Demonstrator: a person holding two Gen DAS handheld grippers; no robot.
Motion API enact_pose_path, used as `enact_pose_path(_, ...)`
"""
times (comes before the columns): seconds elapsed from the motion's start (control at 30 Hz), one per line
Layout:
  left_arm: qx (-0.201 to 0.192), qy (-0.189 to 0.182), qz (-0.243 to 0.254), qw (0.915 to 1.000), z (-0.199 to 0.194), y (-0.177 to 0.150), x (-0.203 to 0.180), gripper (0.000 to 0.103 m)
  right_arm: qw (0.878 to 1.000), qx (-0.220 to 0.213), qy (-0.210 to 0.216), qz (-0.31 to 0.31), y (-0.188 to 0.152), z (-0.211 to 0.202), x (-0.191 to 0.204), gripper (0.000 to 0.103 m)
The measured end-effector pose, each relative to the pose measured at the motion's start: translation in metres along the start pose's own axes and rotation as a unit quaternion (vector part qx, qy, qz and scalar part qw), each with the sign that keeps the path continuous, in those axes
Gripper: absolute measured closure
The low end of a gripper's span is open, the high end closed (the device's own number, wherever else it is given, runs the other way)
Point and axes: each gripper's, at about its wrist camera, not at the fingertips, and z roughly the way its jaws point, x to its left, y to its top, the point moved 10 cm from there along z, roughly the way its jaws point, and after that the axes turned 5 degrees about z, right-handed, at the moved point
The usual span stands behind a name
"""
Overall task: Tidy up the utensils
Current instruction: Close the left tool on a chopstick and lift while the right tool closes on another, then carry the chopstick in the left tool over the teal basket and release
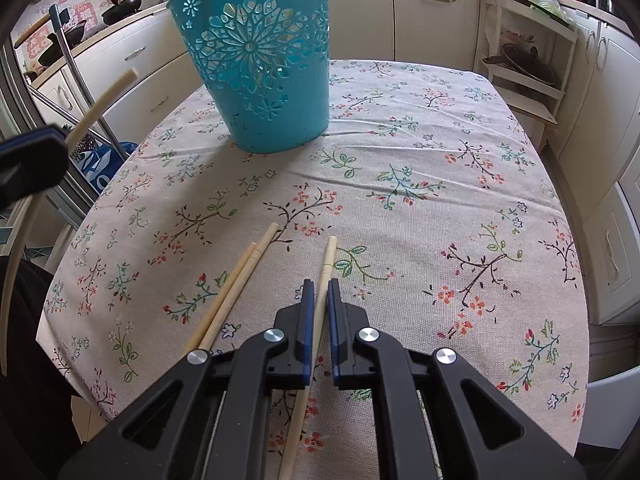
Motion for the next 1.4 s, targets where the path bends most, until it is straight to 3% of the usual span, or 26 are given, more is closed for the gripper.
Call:
enact_pose_path(0.13, -0.037, -0.029, -0.054, 0.9974, -0.019, 0.028, 0.028, 0.098, 1.000, -0.001, -0.002, -0.003, 0.000, 0.000, 0.001, 0.095)
enact_pose_path(0.27, -0.103, -0.047, -0.122, 0.9860, -0.046, 0.079, 0.085, 0.099, 1.000, -0.001, -0.003, -0.004, 0.001, 0.000, 0.001, 0.095)
enact_pose_path(0.5, -0.196, -0.030, -0.162, 0.9667, -0.068, 0.155, 0.147, 0.099, 1.000, 0.000, 0.004, 0.000, 0.000, 0.000, 0.000, 0.095)
enact_pose_path(0.7, -0.286, -0.008, -0.182, 0.9409, -0.053, 0.208, 0.172, 0.098, 1.000, 0.000, 0.005, -0.003, 0.000, 0.001, 0.000, 0.095)
enact_pose_path(0.93, -0.257, 0.035, -0.219, 0.9406, 0.028, 0.213, 0.196, 0.098, 1.000, 0.005, 0.012, 0.002, -0.001, 0.000, -0.001, 0.095)
enact_pose_path(1.27, -0.171, 0.034, -0.198, 0.9646, 0.071, 0.158, 0.183, 0.097, 1.000, 0.005, 0.006, -0.006, -0.005, 0.000, 0.000, 0.095)
enact_pose_path(1.37, -0.157, 0.026, -0.198, 0.9673, 0.063, 0.134, 0.177, 0.085, 1.000, -0.001, -0.007, -0.025, -0.006, -0.001, 0.002, 0.095)
enact_pose_path(1.4, -0.156, 0.025, -0.199, 0.9672, 0.058, 0.126, 0.175, 0.073, 0.999, -0.006, -0.015, -0.036, -0.007, -0.001, 0.004, 0.095)
